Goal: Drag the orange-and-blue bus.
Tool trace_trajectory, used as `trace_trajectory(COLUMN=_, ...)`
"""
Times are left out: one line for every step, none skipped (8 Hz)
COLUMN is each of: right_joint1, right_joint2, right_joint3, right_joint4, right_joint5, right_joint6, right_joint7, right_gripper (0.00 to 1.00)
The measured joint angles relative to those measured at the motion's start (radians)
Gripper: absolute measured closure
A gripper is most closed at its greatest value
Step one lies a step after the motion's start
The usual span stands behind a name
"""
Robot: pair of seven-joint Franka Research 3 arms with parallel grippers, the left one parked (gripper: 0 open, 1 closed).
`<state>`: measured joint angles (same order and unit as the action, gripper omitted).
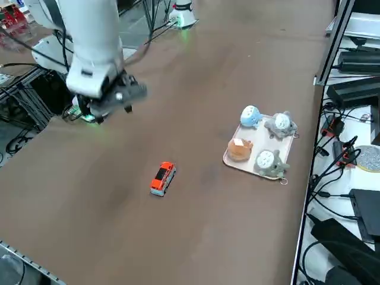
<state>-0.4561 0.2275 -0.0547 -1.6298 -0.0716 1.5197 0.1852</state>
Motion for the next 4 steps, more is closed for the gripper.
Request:
trace_trajectory(right_joint1=0.007, right_joint2=0.045, right_joint3=0.012, right_joint4=-0.002, right_joint5=0.004, right_joint6=0.059, right_joint7=0.125, right_gripper=0.00)
trace_trajectory(right_joint1=0.027, right_joint2=0.087, right_joint3=0.023, right_joint4=-0.007, right_joint5=0.008, right_joint6=0.121, right_joint7=0.251, right_gripper=0.00)
trace_trajectory(right_joint1=0.060, right_joint2=0.122, right_joint3=0.028, right_joint4=-0.023, right_joint5=0.034, right_joint6=0.198, right_joint7=0.385, right_gripper=0.00)
trace_trajectory(right_joint1=0.094, right_joint2=0.150, right_joint3=0.030, right_joint4=-0.050, right_joint5=0.065, right_joint6=0.299, right_joint7=0.520, right_gripper=0.00)
